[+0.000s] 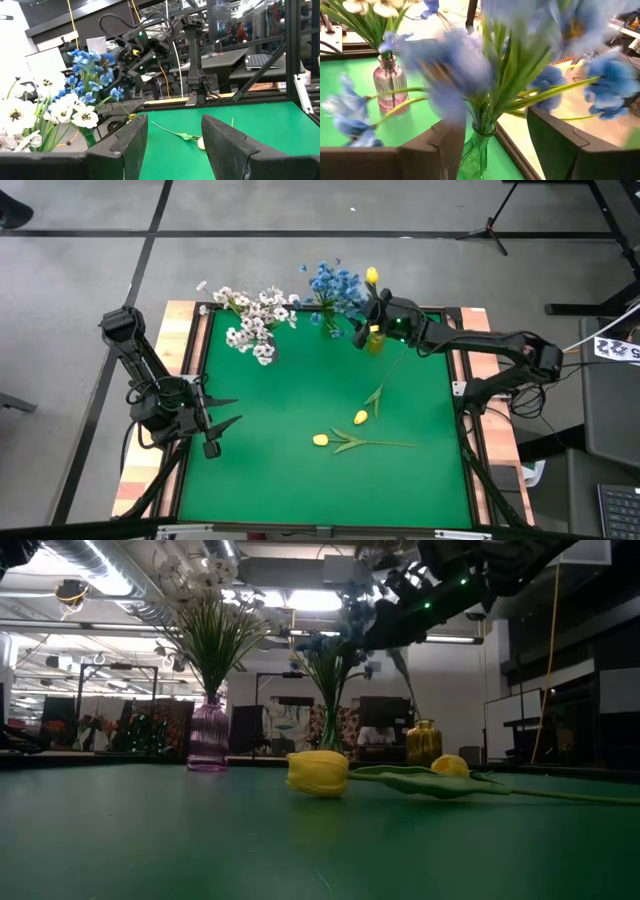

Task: Sort flowers into vase by color
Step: Put the top yellow flower into the yellow vase

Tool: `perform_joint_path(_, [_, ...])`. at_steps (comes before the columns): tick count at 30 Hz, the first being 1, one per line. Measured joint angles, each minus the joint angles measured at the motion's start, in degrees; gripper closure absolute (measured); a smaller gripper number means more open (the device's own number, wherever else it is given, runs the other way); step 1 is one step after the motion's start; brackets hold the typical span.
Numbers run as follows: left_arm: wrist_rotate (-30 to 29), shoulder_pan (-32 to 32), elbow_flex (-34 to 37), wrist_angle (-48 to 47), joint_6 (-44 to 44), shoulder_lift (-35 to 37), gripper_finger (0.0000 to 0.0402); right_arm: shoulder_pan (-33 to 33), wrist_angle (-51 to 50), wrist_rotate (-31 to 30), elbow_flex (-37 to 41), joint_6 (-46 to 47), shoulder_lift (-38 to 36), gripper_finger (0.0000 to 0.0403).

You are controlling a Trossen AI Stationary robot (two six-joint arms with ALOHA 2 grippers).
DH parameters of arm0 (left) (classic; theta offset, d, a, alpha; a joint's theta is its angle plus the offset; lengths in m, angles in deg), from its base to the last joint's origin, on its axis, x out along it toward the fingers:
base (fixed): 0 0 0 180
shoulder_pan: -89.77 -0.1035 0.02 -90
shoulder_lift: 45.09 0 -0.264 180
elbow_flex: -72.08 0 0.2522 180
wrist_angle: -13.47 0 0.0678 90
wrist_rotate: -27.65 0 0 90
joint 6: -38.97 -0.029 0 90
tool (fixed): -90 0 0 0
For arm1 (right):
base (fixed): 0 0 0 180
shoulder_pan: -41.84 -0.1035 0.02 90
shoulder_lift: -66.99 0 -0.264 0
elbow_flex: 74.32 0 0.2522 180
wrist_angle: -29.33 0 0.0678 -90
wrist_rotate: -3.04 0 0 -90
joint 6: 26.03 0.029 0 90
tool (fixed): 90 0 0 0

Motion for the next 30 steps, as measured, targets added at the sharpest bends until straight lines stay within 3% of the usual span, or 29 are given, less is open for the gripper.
perform_joint_path(16, [0.0, 0.0, 0.0, 0.0, 0.66, 0.02, 0.0219, -1.61, 3.91, -3.49, -0.07, -1.0, -1.51, 0.0202])
perform_joint_path(30, [-0.03, 0.0, 0.0, -2.93, 1.99, 0.0, 0.0219, -1.57, 9.79, -3.99, -0.07, -2.78, -0.59, 0.0392])
